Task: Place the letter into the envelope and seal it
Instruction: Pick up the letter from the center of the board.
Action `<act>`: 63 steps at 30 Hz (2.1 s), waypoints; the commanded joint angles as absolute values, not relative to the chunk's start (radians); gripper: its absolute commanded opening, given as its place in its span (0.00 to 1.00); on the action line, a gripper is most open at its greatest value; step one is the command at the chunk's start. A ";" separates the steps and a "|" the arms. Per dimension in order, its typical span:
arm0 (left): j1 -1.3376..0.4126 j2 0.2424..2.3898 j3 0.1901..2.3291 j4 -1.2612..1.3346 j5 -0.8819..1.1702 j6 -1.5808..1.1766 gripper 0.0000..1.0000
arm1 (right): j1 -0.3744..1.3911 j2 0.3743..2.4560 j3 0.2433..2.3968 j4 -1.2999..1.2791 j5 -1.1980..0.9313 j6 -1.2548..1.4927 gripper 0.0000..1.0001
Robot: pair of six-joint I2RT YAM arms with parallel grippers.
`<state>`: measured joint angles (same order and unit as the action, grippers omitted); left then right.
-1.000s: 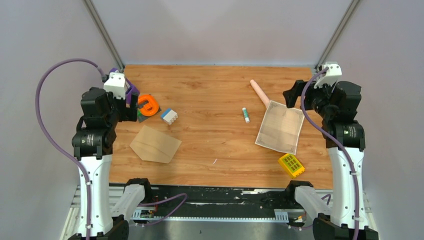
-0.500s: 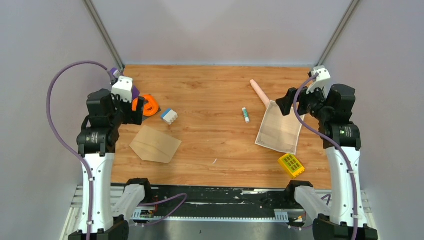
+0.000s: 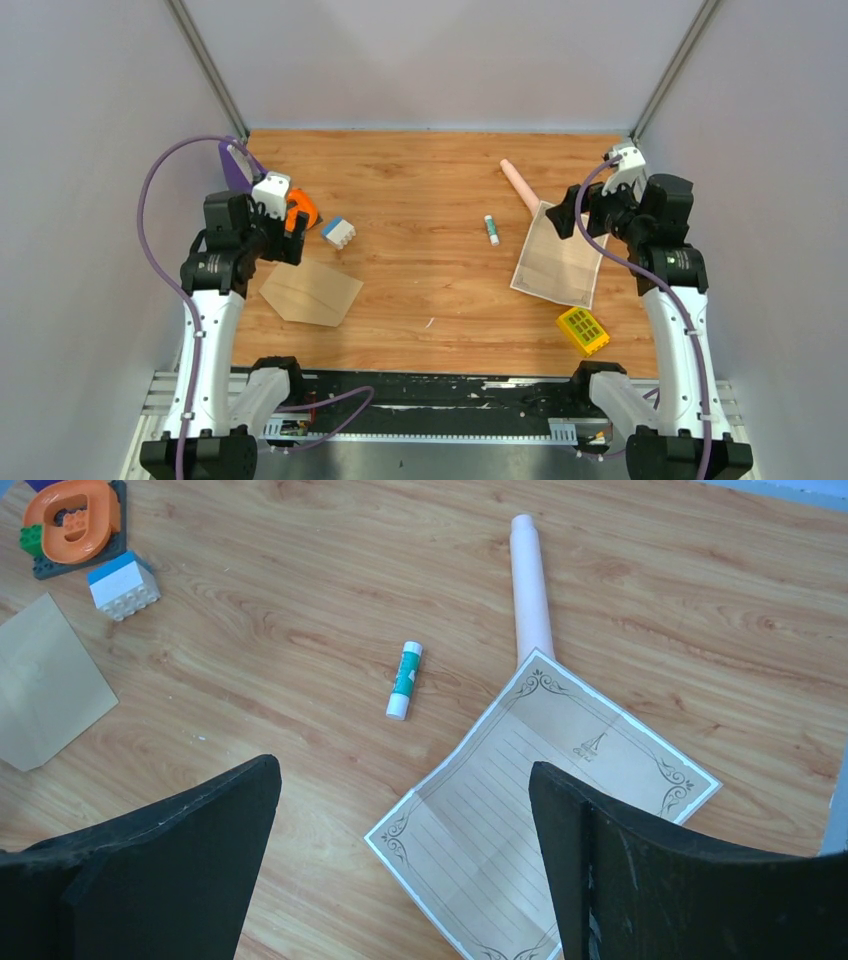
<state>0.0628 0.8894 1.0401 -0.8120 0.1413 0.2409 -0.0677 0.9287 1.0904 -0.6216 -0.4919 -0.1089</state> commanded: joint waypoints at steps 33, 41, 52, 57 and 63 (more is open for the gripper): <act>0.072 0.909 1.028 -0.747 0.176 0.243 1.00 | -0.020 1.093 1.040 -0.532 -0.631 -0.108 0.99; 0.073 0.899 1.022 -0.750 0.178 0.245 1.00 | 0.040 1.142 1.052 -0.565 -0.616 -0.131 0.99; 0.072 0.894 1.019 -0.749 0.178 0.247 1.00 | 0.061 1.138 1.098 -0.649 -0.551 -0.183 0.98; 0.073 0.897 1.017 -0.748 0.179 0.250 1.00 | 0.061 1.109 1.103 -0.697 -0.508 -0.217 0.99; 0.072 0.905 1.013 -0.744 0.173 0.256 1.00 | 0.060 1.083 1.076 -0.704 -0.486 -0.238 0.99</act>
<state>0.0635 0.9108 1.0210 -0.7719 0.1581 0.2493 0.0559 1.1156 1.0672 -0.6945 -0.5079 -0.1989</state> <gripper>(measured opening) 1.000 0.987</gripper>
